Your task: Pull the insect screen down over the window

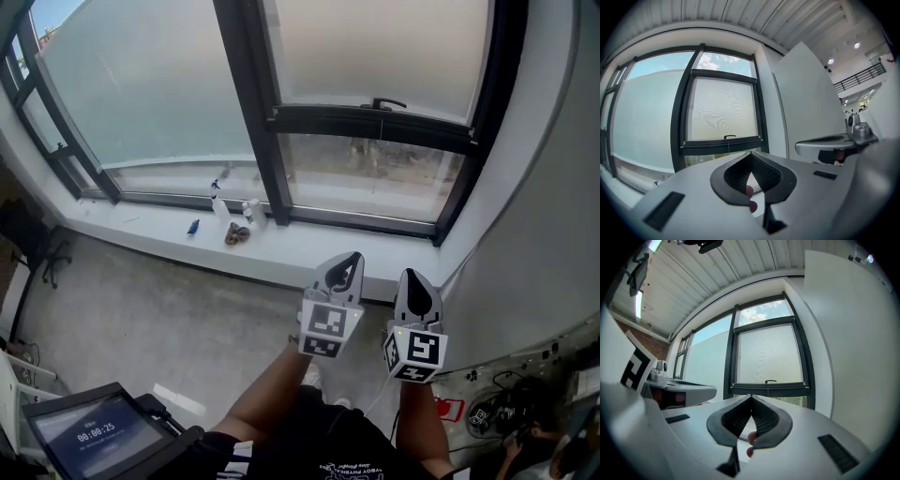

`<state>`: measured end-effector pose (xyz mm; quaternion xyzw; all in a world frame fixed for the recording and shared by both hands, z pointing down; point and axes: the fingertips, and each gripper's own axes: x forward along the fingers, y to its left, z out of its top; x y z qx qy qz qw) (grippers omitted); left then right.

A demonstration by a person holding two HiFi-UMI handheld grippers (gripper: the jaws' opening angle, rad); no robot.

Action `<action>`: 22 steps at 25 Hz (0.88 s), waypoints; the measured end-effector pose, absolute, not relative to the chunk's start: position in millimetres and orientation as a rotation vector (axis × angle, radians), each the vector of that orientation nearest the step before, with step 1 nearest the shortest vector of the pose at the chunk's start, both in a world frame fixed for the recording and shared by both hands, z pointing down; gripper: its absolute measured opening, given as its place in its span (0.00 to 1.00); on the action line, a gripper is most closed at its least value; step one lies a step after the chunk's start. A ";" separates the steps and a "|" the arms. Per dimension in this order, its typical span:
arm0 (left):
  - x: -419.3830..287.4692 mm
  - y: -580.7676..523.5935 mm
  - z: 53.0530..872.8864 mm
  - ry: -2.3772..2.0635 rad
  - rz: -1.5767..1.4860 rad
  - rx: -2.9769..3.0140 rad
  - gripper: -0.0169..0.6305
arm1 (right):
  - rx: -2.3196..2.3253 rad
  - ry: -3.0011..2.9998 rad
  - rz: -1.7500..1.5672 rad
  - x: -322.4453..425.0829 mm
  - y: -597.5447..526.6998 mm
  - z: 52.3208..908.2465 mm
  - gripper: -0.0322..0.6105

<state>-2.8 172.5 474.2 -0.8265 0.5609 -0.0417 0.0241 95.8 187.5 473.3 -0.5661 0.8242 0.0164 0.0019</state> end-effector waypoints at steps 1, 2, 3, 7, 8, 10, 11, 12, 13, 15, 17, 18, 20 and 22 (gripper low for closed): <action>-3.4 175.2 475.4 1.739 -0.132 -2.558 0.03 | -1.781 2.583 0.049 94.1 190.1 474.2 0.06; -4.5 177.8 477.1 1.741 -0.140 -2.556 0.03 | -1.791 2.581 0.052 92.0 193.2 475.4 0.06; -5.9 180.5 478.9 1.745 -0.152 -2.546 0.03 | -1.800 2.582 0.057 89.7 196.7 476.9 0.06; -12.2 190.2 485.7 1.756 -0.183 -2.502 0.03 | -1.812 2.606 0.109 82.1 207.5 483.1 0.05; -12.9 191.1 487.0 1.759 -0.184 -2.504 0.03 | -1.819 2.609 0.123 82.3 208.1 483.4 0.05; -12.3 190.8 487.8 1.763 -0.181 -2.511 0.03 | -1.842 2.601 0.157 85.6 207.5 481.8 0.05; -12.1 190.5 487.3 1.764 -0.178 -2.514 0.03 | -1.853 2.592 0.178 86.9 206.9 480.5 0.05; -12.8 190.6 486.7 1.766 -0.175 -2.513 0.03 | -1.859 2.585 0.190 87.1 206.4 480.0 0.05; -14.2 191.2 486.3 1.769 -0.173 -2.510 0.03 | -1.859 2.581 0.194 86.2 206.2 480.2 0.05; -17.1 192.8 485.2 1.778 -0.167 -2.499 0.03 | -1.852 2.584 0.200 83.8 206.3 481.3 0.05; -19.4 195.0 484.1 1.790 -0.152 -2.496 0.03 | -1.852 2.591 0.204 82.9 207.7 482.3 0.05; -20.4 196.1 484.1 1.796 -0.143 -2.501 0.03 | -1.851 2.593 0.199 82.6 208.8 482.6 0.05; -21.9 197.0 484.4 1.806 -0.130 -2.508 0.03 | -1.829 2.596 0.192 79.5 210.4 481.1 0.05; -22.0 197.3 485.0 1.813 -0.119 -2.505 0.03 | -1.814 2.601 0.198 77.6 211.1 480.6 0.05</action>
